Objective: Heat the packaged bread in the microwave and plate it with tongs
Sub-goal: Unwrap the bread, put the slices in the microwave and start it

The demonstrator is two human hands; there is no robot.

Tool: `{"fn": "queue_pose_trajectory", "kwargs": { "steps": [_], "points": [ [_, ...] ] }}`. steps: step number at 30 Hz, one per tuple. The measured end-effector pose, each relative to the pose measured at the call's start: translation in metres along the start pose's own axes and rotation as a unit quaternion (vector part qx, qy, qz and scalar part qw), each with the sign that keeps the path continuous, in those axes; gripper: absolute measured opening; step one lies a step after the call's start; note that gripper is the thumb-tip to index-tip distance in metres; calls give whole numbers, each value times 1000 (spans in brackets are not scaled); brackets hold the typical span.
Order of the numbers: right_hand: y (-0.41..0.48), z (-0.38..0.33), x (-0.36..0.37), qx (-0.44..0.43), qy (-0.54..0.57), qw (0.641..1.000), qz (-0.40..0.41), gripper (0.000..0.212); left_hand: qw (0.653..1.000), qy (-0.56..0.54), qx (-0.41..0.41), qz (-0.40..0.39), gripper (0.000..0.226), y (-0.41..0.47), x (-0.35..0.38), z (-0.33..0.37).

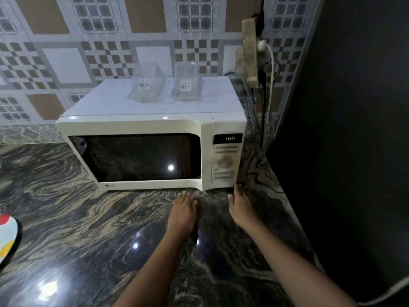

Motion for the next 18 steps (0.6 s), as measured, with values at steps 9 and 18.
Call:
{"fn": "queue_pose_trajectory", "kwargs": {
  "steps": [9, 18],
  "points": [
    [-13, 39, 46, -53, -223, 973, 23, 73, 993, 120, 7, 10, 57, -33, 36, -18],
    [-10, 39, 48, -74, -233, 969, 23, 61, 992, 126, 17, 8, 65, -31, 38, -18]
  ]
}}
Point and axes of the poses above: each hand's wrist, its own y-axis towards the middle knuckle, its own x-axis out of the palm, z = x × y, the point moved 8 cm from there along y, towards the middle knuckle, and after that the axes turned 3 degrees about -y, right-handed, at the moved point
